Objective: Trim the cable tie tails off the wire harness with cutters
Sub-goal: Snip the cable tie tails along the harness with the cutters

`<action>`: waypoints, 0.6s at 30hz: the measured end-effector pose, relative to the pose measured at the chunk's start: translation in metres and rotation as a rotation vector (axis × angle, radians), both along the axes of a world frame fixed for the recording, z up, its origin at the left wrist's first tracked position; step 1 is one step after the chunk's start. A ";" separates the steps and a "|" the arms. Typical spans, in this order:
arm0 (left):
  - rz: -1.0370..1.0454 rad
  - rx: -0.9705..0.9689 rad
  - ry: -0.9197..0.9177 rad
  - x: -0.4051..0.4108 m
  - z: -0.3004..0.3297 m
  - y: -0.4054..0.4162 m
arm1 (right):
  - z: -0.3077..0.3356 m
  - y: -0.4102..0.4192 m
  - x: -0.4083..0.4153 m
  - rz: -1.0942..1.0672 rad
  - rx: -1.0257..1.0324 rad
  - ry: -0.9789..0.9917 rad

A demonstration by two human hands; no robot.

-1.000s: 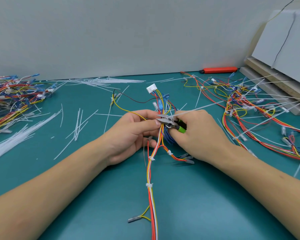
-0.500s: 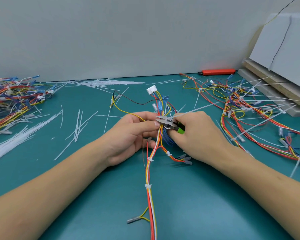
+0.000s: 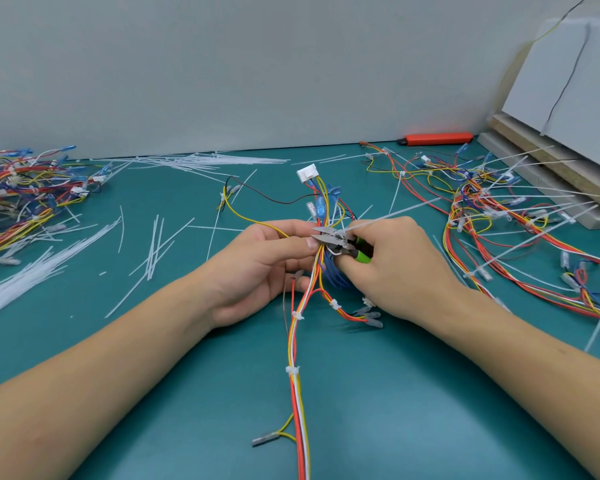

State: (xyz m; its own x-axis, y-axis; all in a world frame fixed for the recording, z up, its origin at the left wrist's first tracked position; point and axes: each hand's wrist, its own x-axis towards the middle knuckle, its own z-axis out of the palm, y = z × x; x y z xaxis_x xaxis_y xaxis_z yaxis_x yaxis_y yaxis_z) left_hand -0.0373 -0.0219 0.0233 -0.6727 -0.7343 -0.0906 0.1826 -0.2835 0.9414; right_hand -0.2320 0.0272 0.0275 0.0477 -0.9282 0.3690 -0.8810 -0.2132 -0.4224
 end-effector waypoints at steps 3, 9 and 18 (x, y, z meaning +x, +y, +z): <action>0.003 0.004 0.002 0.000 0.000 0.000 | 0.000 0.001 0.001 -0.013 -0.010 0.015; 0.008 0.004 0.000 0.000 0.000 0.000 | 0.000 0.003 0.002 -0.048 -0.027 0.044; 0.016 0.014 0.006 0.000 0.001 0.000 | 0.002 0.004 0.003 -0.061 -0.024 0.074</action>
State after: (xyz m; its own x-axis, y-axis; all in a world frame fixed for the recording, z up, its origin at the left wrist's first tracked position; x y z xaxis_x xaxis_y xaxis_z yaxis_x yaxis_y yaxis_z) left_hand -0.0371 -0.0215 0.0245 -0.6615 -0.7437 -0.0970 0.1933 -0.2940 0.9361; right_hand -0.2287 0.0308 0.0299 0.0195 -0.9211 0.3889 -0.9213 -0.1676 -0.3509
